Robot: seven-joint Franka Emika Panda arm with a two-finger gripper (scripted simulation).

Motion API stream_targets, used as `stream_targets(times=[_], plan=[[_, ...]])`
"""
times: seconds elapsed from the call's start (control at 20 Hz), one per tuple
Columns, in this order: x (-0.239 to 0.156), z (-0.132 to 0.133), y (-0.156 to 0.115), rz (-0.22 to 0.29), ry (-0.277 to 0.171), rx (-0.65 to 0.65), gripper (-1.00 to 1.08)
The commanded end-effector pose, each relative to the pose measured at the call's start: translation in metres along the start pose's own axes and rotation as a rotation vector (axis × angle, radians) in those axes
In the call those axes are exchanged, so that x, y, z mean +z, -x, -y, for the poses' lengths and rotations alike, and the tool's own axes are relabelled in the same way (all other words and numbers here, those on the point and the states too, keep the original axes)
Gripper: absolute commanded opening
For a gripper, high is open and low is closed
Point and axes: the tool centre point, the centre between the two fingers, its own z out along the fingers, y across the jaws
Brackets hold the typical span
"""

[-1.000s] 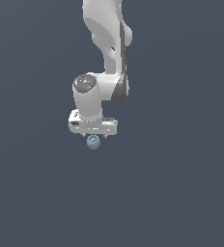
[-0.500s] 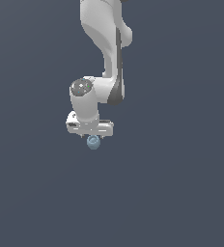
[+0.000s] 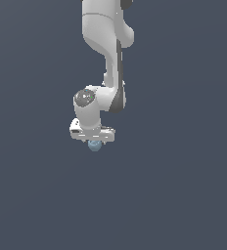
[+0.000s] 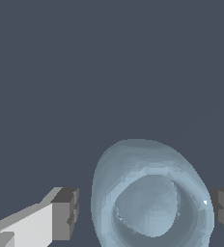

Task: Pick up the object and move it to a goal position.

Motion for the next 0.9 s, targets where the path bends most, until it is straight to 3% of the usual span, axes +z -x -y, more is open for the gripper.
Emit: stream_targets(times=[0.0, 0.2, 0.25, 0.85], plan=[[0.0086, -0.0001, -0.0003, -0.001, 0.0, 0.0, 1.0], [0.0128, -0.0002, -0.001, -0.001, 0.0, 0.0, 1.0], [0.0128, -0.0002, -0.001, -0.001, 0.0, 0.0, -1.0], [0.0107, -0.0001, -0.0014, -0.002, 0.0, 0.0, -1.0]])
